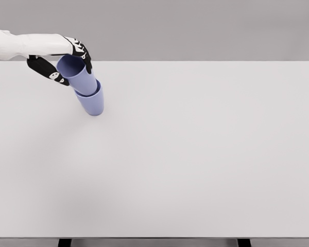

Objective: Place the right cup on the left cup with left arm

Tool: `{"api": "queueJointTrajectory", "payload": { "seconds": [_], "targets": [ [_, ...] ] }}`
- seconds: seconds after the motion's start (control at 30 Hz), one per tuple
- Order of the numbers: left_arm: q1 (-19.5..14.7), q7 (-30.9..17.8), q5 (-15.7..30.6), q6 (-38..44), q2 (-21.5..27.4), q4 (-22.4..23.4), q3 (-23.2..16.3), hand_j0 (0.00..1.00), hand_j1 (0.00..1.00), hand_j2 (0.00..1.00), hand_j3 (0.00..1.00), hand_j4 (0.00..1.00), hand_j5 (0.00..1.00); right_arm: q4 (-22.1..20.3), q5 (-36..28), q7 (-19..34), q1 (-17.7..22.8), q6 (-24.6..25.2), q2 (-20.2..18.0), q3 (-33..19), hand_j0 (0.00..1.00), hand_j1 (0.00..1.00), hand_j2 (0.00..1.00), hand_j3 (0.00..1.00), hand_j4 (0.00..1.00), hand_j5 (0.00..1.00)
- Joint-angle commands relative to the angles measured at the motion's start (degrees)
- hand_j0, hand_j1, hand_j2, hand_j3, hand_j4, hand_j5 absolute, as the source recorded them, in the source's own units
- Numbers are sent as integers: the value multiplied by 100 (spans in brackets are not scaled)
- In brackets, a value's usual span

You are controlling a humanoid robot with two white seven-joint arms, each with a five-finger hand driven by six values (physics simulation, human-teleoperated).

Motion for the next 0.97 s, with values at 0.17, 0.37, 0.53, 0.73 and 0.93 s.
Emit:
{"api": "queueJointTrajectory", "payload": {
  "seconds": [0.17, 0.37, 0.53, 0.73, 0.93],
  "targets": [
    [79, 9, -84, 18, -10, 86, 94, 60, 60, 60, 60, 60, 60, 0, 1, 0, 0, -1, 0, 1, 100, 100, 100, 100, 100, 100],
    [105, 27, -190, 18, -124, 191, 112, 100, 100, 100, 100, 100, 100, 0, 1, 0, 0, -1, 0, 1, 100, 100, 100, 100, 100, 100],
    [167, 27, -155, 18, -63, 138, 217, 100, 100, 100, 100, 100, 100, 0, 1, 0, 0, -1, 0, 1, 100, 100, 100, 100, 100, 100],
    [290, 18, 442, 18, 719, -828, 885, 100, 100, 100, 100, 100, 100, 0, 1, 0, 0, -1, 0, 1, 100, 100, 100, 100, 100, 100],
    [2399, -26, 1357, 18, 2152, -2736, 2651, 100, 100, 100, 100, 100, 100, 0, 1, 0, 0, -1, 0, 1, 100, 100, 100, 100, 100, 100]
  ]
}}
